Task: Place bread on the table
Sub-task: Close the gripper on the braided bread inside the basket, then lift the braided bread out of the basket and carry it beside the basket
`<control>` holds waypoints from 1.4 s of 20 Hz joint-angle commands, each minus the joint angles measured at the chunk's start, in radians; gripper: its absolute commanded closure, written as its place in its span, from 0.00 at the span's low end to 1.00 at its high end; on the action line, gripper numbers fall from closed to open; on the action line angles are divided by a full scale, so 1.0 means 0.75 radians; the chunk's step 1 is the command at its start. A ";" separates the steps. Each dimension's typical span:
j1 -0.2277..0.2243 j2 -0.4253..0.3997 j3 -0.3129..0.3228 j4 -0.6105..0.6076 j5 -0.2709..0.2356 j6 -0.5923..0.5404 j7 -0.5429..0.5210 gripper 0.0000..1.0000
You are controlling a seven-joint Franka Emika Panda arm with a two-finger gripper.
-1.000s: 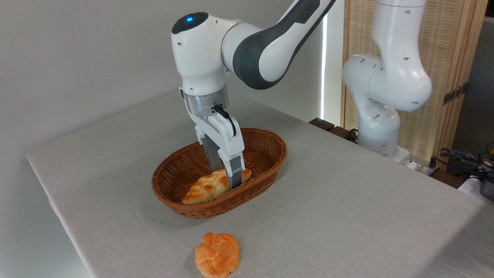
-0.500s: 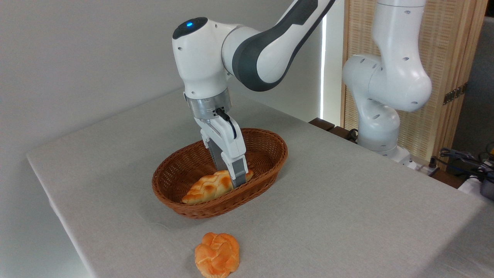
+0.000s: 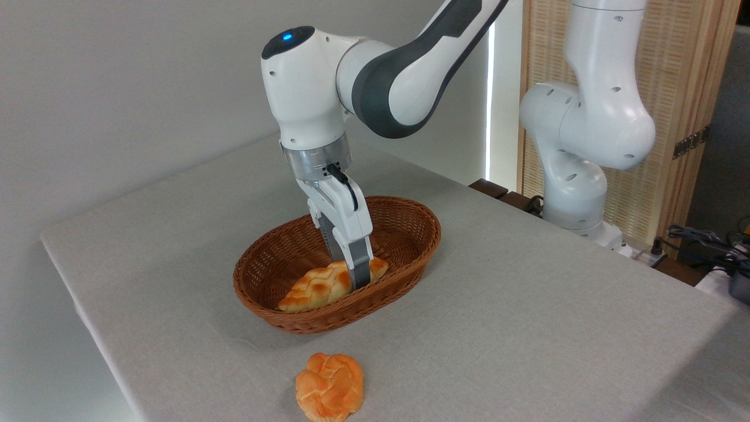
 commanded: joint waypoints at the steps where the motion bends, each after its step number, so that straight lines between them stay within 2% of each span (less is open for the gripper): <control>1: -0.002 -0.007 0.013 -0.001 0.004 0.000 0.014 0.61; 5: -0.004 -0.019 0.011 0.052 -0.074 -0.077 0.012 0.61; 9: -0.004 -0.019 0.011 0.235 -0.198 -0.302 0.014 0.58; 11: -0.002 -0.019 0.027 0.291 -0.239 -0.333 0.014 0.56; 13: 0.012 -0.019 0.039 0.309 -0.246 -0.358 0.020 0.56; 16: 0.012 -0.033 0.119 0.332 -0.193 -0.482 0.108 0.52; 17: 0.012 -0.042 0.158 0.336 -0.154 -0.513 0.161 0.51; 21: 0.012 -0.048 0.303 0.324 0.073 -0.583 0.341 0.51; 23: 0.014 -0.038 0.362 0.324 0.139 -0.581 0.398 0.51; 27: 0.012 -0.017 0.483 0.301 0.184 -0.562 0.496 0.50; 28: 0.012 -0.005 0.489 0.287 0.184 -0.554 0.497 0.42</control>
